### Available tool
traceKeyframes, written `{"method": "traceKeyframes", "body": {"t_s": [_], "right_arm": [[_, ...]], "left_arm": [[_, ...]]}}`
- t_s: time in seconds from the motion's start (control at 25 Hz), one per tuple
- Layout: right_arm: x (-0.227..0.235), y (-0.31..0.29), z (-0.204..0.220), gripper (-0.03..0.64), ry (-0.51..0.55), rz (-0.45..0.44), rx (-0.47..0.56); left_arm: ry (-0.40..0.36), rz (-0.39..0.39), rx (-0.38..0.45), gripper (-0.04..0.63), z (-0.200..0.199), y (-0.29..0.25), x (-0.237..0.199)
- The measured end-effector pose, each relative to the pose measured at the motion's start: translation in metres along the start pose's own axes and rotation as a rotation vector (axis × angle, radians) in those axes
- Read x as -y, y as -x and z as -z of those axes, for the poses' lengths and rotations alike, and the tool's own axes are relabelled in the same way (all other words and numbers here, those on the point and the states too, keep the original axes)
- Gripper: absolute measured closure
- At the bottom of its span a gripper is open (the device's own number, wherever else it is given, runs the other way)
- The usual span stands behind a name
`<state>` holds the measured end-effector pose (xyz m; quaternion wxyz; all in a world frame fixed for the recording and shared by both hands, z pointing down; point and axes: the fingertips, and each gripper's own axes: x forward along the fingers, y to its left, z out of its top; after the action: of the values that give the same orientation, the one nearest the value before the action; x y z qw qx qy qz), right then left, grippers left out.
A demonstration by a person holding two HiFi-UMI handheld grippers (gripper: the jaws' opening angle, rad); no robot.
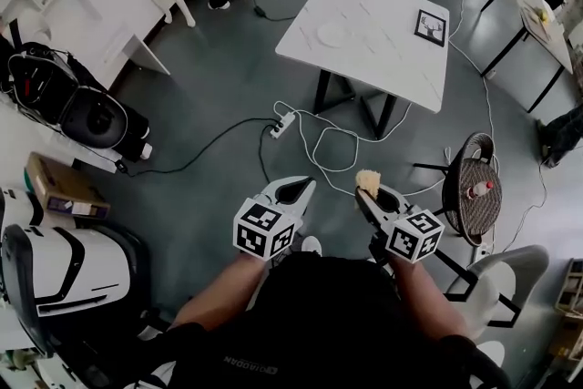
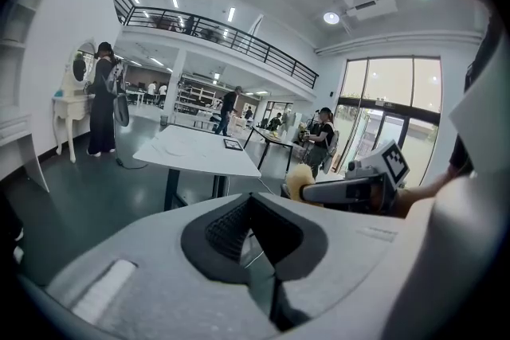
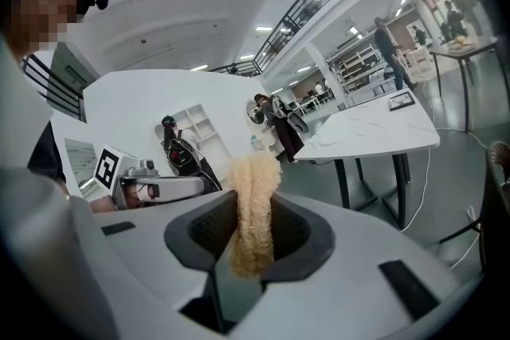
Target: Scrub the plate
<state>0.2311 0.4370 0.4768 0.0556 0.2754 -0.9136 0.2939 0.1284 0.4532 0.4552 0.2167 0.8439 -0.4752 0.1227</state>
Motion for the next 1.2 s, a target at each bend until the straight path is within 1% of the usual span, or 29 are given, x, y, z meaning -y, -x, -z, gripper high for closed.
{"method": "traceKeyframes", "body": {"t_s": [0.12, 0.24, 0.44, 0.64, 0.92, 1.2], "right_arm": [[-0.002, -0.017, 0.002, 0.512, -0.015, 0.012, -0.012], [-0.011, -0.033, 0.003, 0.511, -0.009, 0.008, -0.021], [-0.021, -0.054, 0.003, 0.511, 0.015, -0.012, -0.045], [-0.026, -0.077, -0.007, 0.511, 0.021, -0.027, -0.045], [-0.02, -0.116, -0.015, 0.511, 0.011, -0.062, -0.067], [-0.005, -0.166, -0.036, 0.511, 0.01, -0.103, -0.085]], "left_arm": [[0.005, 0.003, -0.003, 0.596, 0.002, 0.006, -0.017], [0.01, 0.0, -0.009, 0.596, 0.006, 0.013, -0.033], [0.032, -0.026, -0.001, 0.596, 0.008, 0.023, -0.058], [0.052, -0.05, 0.006, 0.595, 0.007, 0.03, -0.079], [0.084, -0.09, 0.014, 0.595, 0.002, 0.029, -0.11], [0.112, -0.122, 0.0, 0.597, -0.007, 0.011, -0.15]]}}
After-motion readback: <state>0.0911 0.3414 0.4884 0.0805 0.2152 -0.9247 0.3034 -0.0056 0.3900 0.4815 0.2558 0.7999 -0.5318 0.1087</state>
